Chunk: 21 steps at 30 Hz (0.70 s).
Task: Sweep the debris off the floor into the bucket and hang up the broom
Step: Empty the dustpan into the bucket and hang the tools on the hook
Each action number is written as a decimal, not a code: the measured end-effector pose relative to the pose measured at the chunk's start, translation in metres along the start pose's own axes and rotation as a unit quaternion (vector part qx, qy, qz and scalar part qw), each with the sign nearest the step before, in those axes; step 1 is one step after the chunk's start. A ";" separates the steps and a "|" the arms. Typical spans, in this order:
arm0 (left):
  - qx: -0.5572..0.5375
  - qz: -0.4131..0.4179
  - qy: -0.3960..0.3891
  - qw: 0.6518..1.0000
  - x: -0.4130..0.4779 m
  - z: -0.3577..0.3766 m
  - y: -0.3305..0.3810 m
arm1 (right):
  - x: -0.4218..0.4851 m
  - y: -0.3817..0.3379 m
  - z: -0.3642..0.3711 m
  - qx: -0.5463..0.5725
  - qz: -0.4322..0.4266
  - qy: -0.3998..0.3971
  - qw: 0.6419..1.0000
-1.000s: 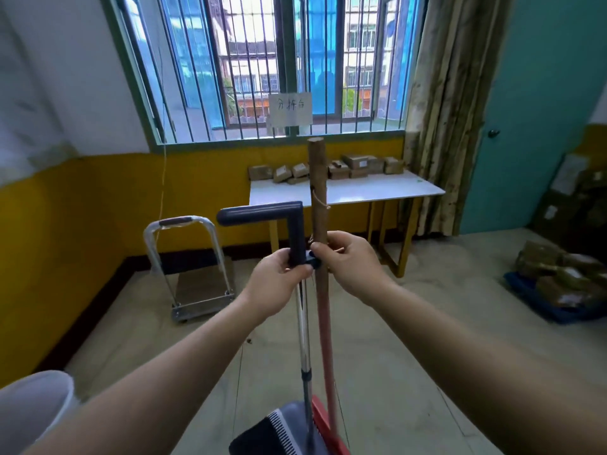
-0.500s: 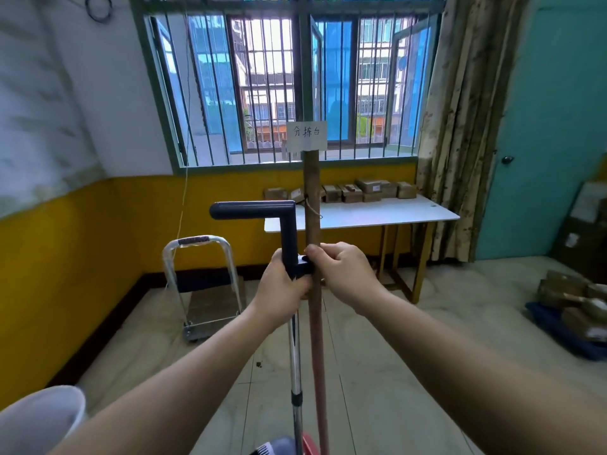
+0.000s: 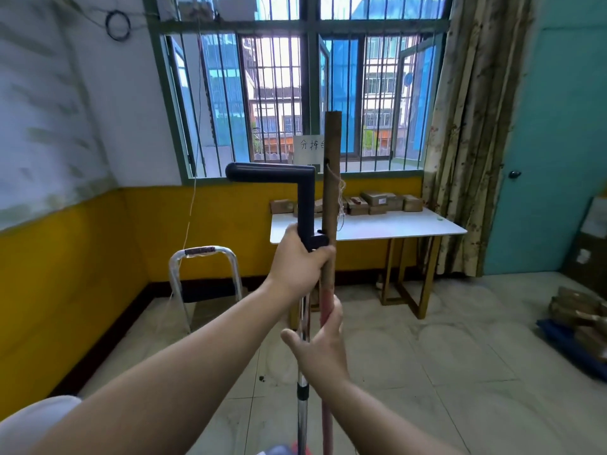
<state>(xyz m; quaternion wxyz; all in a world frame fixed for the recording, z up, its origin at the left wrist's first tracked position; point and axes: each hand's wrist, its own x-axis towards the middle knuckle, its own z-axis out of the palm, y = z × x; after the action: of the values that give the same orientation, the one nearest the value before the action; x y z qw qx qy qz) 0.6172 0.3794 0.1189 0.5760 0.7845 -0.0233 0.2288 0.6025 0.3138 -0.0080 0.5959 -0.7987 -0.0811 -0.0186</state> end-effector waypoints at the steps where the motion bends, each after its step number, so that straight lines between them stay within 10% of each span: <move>1: -0.003 -0.002 0.006 1.000 0.003 -0.001 0.003 | 0.005 -0.003 0.001 -0.002 -0.010 0.011 1.000; 21: -0.167 -0.042 -0.085 0.982 0.017 -0.026 0.018 | 0.019 -0.022 0.002 -0.076 -0.060 0.011 0.995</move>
<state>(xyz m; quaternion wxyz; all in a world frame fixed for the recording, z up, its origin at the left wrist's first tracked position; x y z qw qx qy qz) 0.6185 0.4007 0.1473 0.7035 0.6944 -0.0771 0.1303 0.6177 0.3237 0.0148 0.5322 -0.8351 -0.1208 -0.0692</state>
